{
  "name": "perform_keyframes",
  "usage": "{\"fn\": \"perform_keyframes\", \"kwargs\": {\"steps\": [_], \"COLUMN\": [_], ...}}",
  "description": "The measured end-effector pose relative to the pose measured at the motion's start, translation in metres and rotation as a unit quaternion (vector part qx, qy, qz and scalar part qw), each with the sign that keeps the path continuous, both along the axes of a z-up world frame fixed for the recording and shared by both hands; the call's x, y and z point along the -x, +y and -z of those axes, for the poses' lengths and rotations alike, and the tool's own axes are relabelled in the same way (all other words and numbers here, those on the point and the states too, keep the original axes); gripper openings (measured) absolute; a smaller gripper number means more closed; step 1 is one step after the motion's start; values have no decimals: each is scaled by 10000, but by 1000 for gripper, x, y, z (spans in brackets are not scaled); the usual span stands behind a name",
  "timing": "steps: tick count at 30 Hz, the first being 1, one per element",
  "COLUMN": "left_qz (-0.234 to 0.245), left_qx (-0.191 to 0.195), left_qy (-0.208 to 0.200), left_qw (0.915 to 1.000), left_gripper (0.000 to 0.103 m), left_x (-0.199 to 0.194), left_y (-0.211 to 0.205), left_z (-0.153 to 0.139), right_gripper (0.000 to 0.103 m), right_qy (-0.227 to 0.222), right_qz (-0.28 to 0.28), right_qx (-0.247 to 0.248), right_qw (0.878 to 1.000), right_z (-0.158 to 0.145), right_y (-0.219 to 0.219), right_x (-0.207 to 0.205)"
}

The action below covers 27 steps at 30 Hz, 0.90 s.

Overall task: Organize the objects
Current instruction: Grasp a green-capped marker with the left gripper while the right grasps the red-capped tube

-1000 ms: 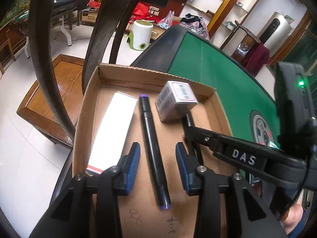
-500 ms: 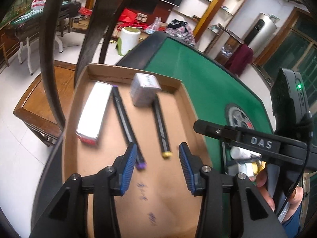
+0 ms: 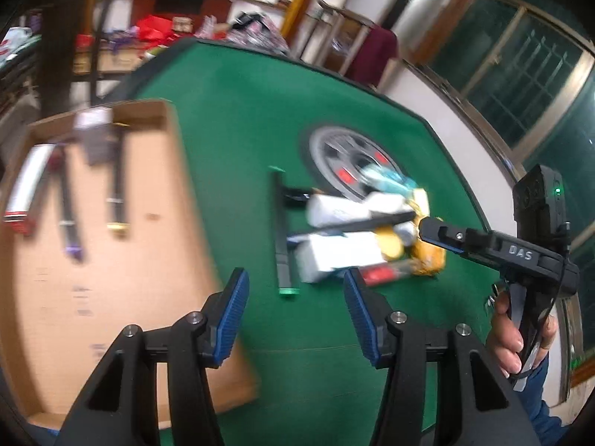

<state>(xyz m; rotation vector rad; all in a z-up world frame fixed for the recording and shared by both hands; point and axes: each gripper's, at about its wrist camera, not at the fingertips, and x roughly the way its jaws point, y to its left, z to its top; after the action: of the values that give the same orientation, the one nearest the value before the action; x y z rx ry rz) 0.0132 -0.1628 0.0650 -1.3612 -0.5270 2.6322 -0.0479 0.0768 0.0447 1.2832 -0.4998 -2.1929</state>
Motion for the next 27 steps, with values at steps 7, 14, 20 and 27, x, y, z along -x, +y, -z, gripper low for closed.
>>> {"fn": "perform_keyframes", "kwargs": {"steps": [7,14,20,27], "left_qz": [-466,-688,-823,-685], "left_qx": [119,550,814,1031], "left_qy": [-446,-750,-880,-760], "left_qw": [9978,9933,9894,9894], "left_gripper": [48,36,30,15], "left_x": [42,79,94,86], "left_y": [14,8,11,26], "left_z": [26,40,54,51], "right_gripper": [40,43,46,46], "right_qy": [-166,-140,-158,-14], "right_qz": [7,-78,-180,-324], "right_qx": [286,286,178,-62], "right_qw": [9995,9995,9996,9995], "right_z": [4,6,16,28], "right_y": [20,23,14,-2], "right_x": [4,-3,3,16]}}
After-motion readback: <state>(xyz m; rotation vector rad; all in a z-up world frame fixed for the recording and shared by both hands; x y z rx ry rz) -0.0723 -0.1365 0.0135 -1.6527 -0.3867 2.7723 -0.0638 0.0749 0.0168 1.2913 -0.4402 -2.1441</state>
